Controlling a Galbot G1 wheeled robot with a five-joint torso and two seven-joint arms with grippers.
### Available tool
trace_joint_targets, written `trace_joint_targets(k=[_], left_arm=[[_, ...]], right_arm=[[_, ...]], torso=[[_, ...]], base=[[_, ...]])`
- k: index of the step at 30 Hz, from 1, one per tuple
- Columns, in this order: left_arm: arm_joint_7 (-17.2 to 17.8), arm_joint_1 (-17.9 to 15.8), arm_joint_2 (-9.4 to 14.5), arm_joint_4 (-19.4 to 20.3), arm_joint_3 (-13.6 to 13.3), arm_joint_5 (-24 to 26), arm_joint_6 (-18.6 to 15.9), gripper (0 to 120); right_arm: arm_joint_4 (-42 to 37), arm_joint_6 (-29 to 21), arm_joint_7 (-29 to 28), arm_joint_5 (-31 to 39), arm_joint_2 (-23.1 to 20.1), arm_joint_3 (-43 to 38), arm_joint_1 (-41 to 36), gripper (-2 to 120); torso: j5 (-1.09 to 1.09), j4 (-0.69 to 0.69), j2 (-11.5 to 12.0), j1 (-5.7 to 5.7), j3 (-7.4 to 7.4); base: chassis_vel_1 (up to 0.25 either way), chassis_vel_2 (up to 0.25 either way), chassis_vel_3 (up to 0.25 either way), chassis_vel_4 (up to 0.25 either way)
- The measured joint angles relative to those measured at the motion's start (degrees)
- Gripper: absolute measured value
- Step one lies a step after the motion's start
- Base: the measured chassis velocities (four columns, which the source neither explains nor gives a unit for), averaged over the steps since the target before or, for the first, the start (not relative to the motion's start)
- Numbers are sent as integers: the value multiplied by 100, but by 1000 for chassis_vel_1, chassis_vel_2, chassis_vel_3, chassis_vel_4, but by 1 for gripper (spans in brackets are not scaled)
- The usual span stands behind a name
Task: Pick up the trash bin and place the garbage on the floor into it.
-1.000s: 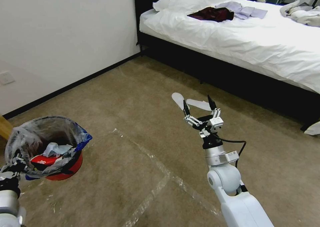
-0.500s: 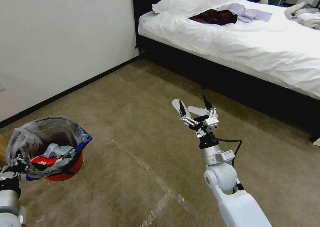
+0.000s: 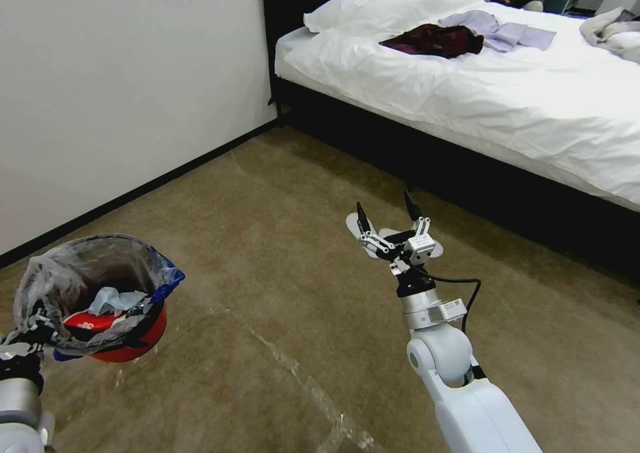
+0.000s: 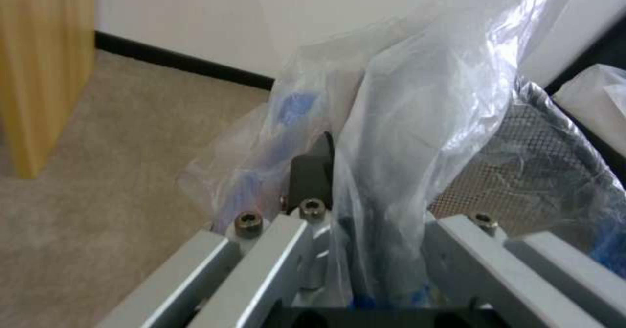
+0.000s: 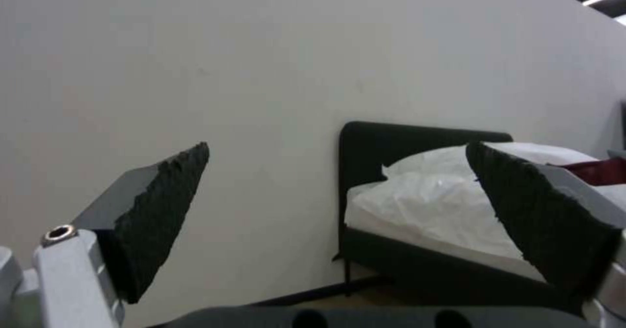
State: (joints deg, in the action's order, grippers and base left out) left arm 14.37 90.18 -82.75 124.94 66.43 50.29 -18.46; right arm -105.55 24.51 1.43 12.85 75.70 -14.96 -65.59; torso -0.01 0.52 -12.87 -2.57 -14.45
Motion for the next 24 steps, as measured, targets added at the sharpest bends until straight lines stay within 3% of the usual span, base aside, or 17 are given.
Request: trace_joint_targets(k=[24], left_arm=[[2, -1, -9, 2, -11, -11, 4, 3]], right_arm=[[10, 3, -120, -108, 0, 126, 5, 100]], torso=[[1, 1, 0, 0, 0]], base=[[-148, 149, 151, -156]])
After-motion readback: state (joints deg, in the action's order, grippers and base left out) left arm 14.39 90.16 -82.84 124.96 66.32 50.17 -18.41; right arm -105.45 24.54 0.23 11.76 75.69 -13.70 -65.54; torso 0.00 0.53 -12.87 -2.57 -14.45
